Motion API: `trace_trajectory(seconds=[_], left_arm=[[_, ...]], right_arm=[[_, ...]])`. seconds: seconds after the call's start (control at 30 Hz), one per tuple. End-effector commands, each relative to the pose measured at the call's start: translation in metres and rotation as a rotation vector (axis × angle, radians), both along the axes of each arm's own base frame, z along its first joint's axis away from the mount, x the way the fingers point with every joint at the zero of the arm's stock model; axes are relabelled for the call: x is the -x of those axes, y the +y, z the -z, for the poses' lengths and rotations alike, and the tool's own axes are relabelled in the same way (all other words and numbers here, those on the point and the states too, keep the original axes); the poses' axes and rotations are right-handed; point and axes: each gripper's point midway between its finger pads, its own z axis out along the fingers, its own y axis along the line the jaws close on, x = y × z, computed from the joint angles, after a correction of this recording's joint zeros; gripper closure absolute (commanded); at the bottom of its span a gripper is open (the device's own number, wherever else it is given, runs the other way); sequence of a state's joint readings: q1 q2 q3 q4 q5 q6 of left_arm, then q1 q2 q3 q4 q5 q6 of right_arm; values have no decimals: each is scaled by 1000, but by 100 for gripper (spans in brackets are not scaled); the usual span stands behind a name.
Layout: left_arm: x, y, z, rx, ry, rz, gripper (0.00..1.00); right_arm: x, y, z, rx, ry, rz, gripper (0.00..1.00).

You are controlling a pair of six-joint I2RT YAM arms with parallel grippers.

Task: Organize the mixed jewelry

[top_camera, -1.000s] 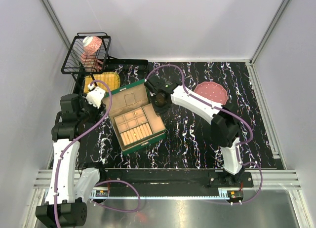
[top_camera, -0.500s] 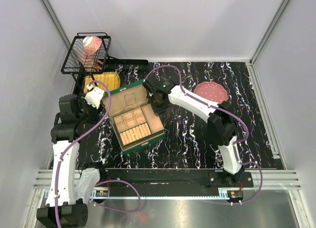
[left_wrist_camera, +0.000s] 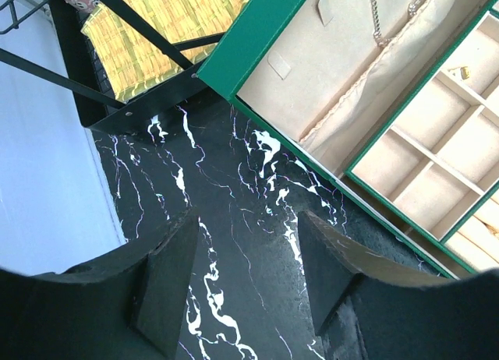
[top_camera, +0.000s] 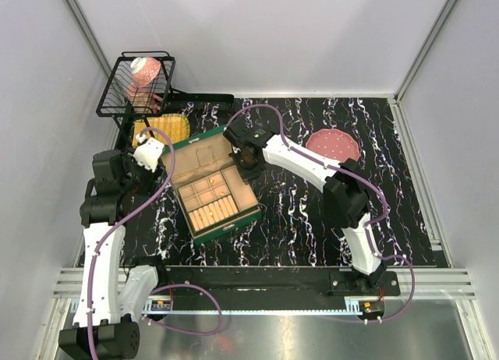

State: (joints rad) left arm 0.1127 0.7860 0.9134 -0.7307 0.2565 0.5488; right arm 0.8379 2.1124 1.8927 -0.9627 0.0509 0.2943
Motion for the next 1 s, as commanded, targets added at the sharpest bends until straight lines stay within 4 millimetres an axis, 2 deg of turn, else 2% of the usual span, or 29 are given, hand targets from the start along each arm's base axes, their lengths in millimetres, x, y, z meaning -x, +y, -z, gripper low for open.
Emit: trace_trajectory(seconds=[0.0, 0.33, 0.97], left_arm=[[-6, 1, -11, -1, -61, 4, 41], [-6, 0, -7, 6, -54, 6, 41], [-5, 1, -4, 5, -53, 9, 41]], right_arm=[[-5, 23, -18, -91, -28, -39, 100], [2, 25, -17, -94, -11, -65, 100], [1, 24, -11, -59, -34, -58, 100]])
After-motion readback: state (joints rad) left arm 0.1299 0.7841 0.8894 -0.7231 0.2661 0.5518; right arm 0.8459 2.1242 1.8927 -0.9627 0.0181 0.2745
